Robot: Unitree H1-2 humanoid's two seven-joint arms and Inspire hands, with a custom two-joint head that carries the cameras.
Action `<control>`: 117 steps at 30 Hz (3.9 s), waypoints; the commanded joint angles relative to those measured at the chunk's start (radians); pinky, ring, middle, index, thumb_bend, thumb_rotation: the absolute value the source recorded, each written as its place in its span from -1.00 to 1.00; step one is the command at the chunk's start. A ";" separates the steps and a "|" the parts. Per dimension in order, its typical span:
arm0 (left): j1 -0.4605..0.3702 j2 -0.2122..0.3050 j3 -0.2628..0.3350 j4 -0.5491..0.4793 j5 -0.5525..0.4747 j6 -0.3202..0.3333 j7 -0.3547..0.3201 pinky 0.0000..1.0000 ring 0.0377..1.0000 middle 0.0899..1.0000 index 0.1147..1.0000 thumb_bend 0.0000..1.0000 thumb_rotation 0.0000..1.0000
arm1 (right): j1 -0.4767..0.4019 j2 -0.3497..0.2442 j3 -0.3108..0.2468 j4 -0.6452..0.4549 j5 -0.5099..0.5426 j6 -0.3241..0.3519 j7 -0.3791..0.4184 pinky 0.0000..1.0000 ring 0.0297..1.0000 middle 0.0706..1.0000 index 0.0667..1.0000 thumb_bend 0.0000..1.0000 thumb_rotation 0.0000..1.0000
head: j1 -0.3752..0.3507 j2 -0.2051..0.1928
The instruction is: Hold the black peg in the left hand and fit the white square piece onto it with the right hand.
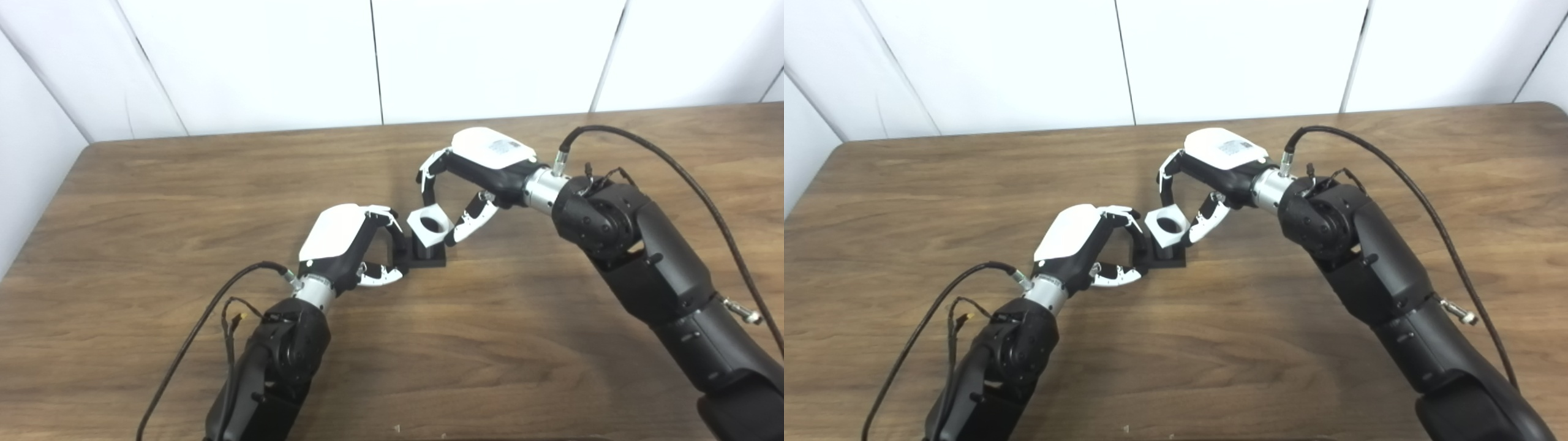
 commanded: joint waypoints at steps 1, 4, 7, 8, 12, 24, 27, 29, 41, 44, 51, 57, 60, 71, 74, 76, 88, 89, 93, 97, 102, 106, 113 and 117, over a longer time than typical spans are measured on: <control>-0.023 0.000 -0.002 -0.025 0.011 -0.006 0.009 0.70 0.68 0.59 -0.17 0.05 -0.87 | -0.036 -0.008 -0.005 -0.007 -0.006 -0.023 -0.023 0.63 0.60 0.48 -0.11 0.04 -0.72 | 0.000 0.000; -0.024 0.000 -0.003 -0.022 0.015 -0.006 0.012 0.70 0.67 0.58 -0.17 0.05 -0.87 | -0.034 -0.005 -0.005 0.003 -0.007 -0.025 -0.028 0.63 0.60 0.48 -0.11 0.04 -0.73 | 0.000 0.001; -0.024 -0.001 -0.004 -0.023 0.014 -0.005 0.010 0.70 0.67 0.59 -0.17 0.05 -0.87 | -0.032 0.000 -0.006 0.016 -0.006 -0.024 -0.035 0.63 0.60 0.48 -0.11 0.04 -0.73 | 0.002 0.000; -0.024 -0.001 -0.005 -0.023 0.015 -0.004 0.010 0.70 0.67 0.59 -0.17 0.05 -0.87 | -0.032 0.001 -0.007 0.021 -0.005 -0.025 -0.038 0.63 0.60 0.48 -0.11 0.04 -0.73 | 0.002 0.000; -0.024 -0.003 -0.007 -0.023 0.016 -0.007 0.014 0.68 0.66 0.58 -0.17 0.05 -0.87 | -0.031 0.006 -0.009 0.033 -0.001 -0.023 -0.049 0.62 0.59 0.47 -0.11 0.04 -0.73 | 0.009 0.001; -0.024 -0.009 -0.007 -0.011 0.011 -0.013 0.022 0.67 0.66 0.58 -0.17 0.05 -0.87 | -0.042 0.009 -0.007 0.027 0.002 -0.015 -0.048 0.63 0.60 0.48 -0.11 0.04 -0.72 | 0.007 -0.001; -0.023 -0.008 -0.009 -0.012 0.015 -0.011 0.021 0.67 0.66 0.58 -0.17 0.05 -0.87 | -0.051 0.008 -0.006 0.012 -0.001 -0.010 -0.039 0.60 0.58 0.48 -0.11 0.04 -0.72 | 0.009 -0.002; -0.023 -0.007 -0.010 -0.011 0.016 -0.010 0.019 0.67 0.66 0.58 -0.17 0.05 -0.87 | -0.058 0.009 -0.007 0.001 0.002 -0.011 -0.035 0.60 0.58 0.48 -0.11 0.04 -0.72 | 0.007 -0.002; -0.026 -0.007 -0.014 -0.001 0.013 -0.012 0.021 0.68 0.67 0.58 -0.17 0.05 -0.87 | -0.097 0.001 -0.007 -0.090 0.007 -0.001 0.049 0.67 0.62 0.48 -0.11 0.04 -0.72 | 0.010 -0.002; -0.026 -0.006 -0.015 -0.002 0.014 -0.011 0.019 0.68 0.67 0.59 -0.17 0.05 -0.86 | -0.104 -0.004 -0.006 -0.105 0.005 -0.008 0.060 0.66 0.60 0.47 -0.11 0.04 -0.72 | 0.009 -0.003; -0.028 -0.003 -0.016 0.000 0.011 -0.015 0.023 0.66 0.65 0.58 -0.17 0.05 -0.86 | -0.118 -0.016 -0.003 -0.117 0.005 -0.015 0.085 0.63 0.58 0.45 -0.11 0.04 -0.72 | 0.007 -0.002; -0.028 -0.002 -0.015 -0.004 0.013 -0.014 0.023 0.66 0.65 0.58 -0.17 0.05 -0.87 | -0.105 -0.021 -0.002 -0.116 0.004 -0.012 0.093 0.67 0.57 0.45 -0.11 0.04 -0.72 | 0.011 0.002; -0.029 0.000 -0.014 -0.004 0.014 -0.012 0.022 0.66 0.64 0.58 -0.17 0.05 -0.86 | -0.101 -0.025 -0.002 -0.108 0.008 -0.016 0.093 0.69 0.57 0.45 -0.11 0.04 -0.72 | 0.010 0.003; -0.032 0.000 -0.011 0.000 0.012 -0.012 0.025 0.66 0.63 0.58 -0.17 0.05 -0.87 | -0.119 -0.040 -0.001 -0.098 0.007 -0.030 0.107 0.71 0.59 0.46 -0.11 0.04 -0.72 | 0.009 0.002; -0.034 -0.001 -0.012 -0.004 0.013 -0.009 0.021 0.66 0.63 0.58 -0.17 0.05 -0.87 | -0.116 -0.039 0.000 -0.099 0.007 -0.030 0.112 0.70 0.59 0.45 -0.11 0.04 -0.72 | 0.010 0.002; -0.034 -0.001 -0.012 -0.007 0.013 -0.007 0.017 0.66 0.63 0.58 -0.17 0.05 -0.87 | -0.114 -0.036 0.000 -0.098 0.008 -0.031 0.111 0.70 0.58 0.45 -0.11 0.04 -0.72 | 0.009 0.002; -0.034 -0.005 -0.013 -0.005 0.011 -0.009 0.020 0.67 0.64 0.58 -0.17 0.05 -0.87 | -0.137 -0.034 0.024 -0.082 -0.015 -0.034 0.132 0.74 0.57 0.44 -0.12 0.04 -0.72 | 0.014 0.005; -0.034 -0.005 -0.013 -0.005 0.011 -0.009 0.020 0.67 0.64 0.58 -0.17 0.05 -0.87 | -0.141 -0.034 0.026 -0.079 -0.015 -0.038 0.133 0.75 0.58 0.45 -0.12 0.04 -0.72 | 0.014 0.005; -0.032 -0.007 -0.015 -0.008 0.014 -0.006 0.017 0.67 0.64 0.58 -0.17 0.05 -0.87 | -0.157 -0.033 0.033 -0.071 -0.020 -0.052 0.132 0.76 0.58 0.44 -0.12 0.04 -0.72 | 0.015 0.004; -0.029 -0.009 -0.016 -0.010 0.013 -0.004 0.016 0.67 0.64 0.58 -0.17 0.05 -0.87 | -0.176 -0.035 0.037 -0.067 -0.026 -0.059 0.137 0.76 0.59 0.44 -0.12 0.04 -0.72 | 0.010 0.004; -0.029 -0.013 -0.018 -0.004 0.012 -0.009 0.022 0.66 0.64 0.58 -0.17 0.05 -0.87 | -0.199 -0.039 0.037 -0.063 -0.024 -0.056 0.153 0.79 0.62 0.45 -0.12 0.04 -0.72 | 0.011 0.004; -0.030 -0.014 -0.023 -0.006 0.023 0.000 0.015 0.66 0.64 0.59 -0.17 0.05 -0.86 | -0.205 -0.041 0.036 -0.060 -0.020 -0.058 0.156 0.78 0.63 0.45 -0.12 0.04 -0.72 | 0.014 0.006; -0.029 -0.018 -0.023 -0.009 0.027 0.001 0.014 0.65 0.63 0.58 -0.17 0.05 -0.86 | -0.205 -0.039 0.042 -0.056 -0.025 -0.062 0.160 0.77 0.63 0.44 -0.12 0.05 -0.72 | 0.020 0.009; -0.027 -0.019 -0.022 -0.013 0.031 0.002 0.013 0.64 0.63 0.58 -0.17 0.05 -0.86 | -0.203 -0.041 0.053 -0.054 -0.026 -0.071 0.167 0.78 0.61 0.43 -0.12 0.05 -0.72 | 0.022 0.013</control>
